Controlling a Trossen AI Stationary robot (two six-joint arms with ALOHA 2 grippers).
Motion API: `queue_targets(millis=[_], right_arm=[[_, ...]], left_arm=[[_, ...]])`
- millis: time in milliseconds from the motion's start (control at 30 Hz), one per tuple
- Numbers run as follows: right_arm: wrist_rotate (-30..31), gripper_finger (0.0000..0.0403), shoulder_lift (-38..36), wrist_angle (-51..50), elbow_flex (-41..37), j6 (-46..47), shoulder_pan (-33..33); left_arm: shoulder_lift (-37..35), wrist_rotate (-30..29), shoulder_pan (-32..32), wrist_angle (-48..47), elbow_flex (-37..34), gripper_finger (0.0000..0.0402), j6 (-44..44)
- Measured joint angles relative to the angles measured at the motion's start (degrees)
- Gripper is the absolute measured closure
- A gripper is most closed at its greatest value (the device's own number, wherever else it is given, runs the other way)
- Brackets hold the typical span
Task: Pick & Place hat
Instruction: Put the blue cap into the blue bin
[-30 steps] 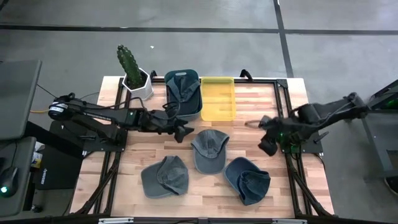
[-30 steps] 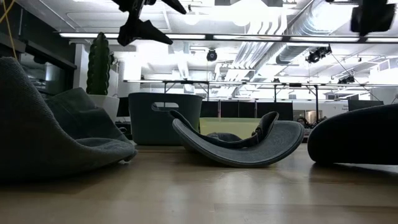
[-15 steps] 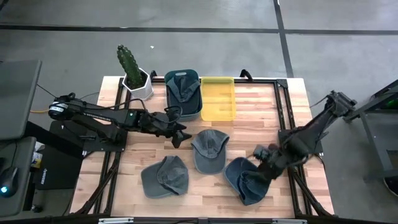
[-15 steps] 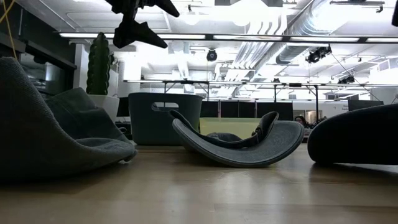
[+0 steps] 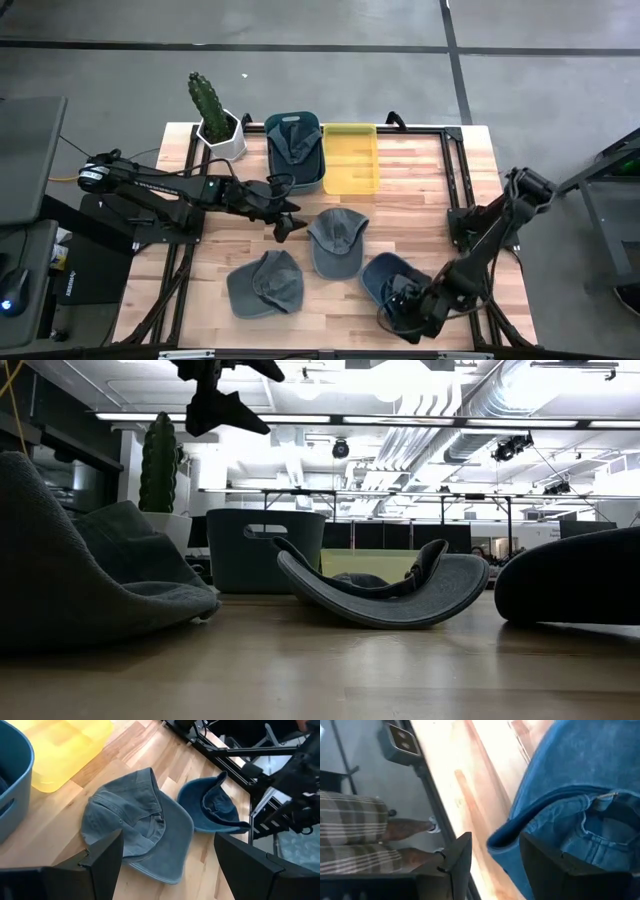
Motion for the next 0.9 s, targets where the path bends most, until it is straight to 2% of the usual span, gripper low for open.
queue_targets(millis=[233, 600, 733, 900], right_arm=[[-0.4, 0.0243, 4.0, -0.7, 0.0, -0.1, 0.5], [-1.5, 0.0239, 4.1, 0.1, 0.0, 0.9, 0.5], [-3.8, 0.0216, 4.1, 0.3, 0.0, 1.4, 0.3], [-3.9, 0.0162, 4.1, 1.4, 0.0, 2.1, 0.1]], left_arm=[[0.0, 1.3, 0.0, 0.0, 0.0, 0.0115, 0.3], [0.0, 2.9, 0.0, 0.0, 0.0, 0.0115, 0.3], [0.0, 3.4, 0.0, 0.0, 0.0, 0.0115, 0.3], [0.0, 3.4, 0.0, 0.0, 0.0, 0.0115, 0.3]])
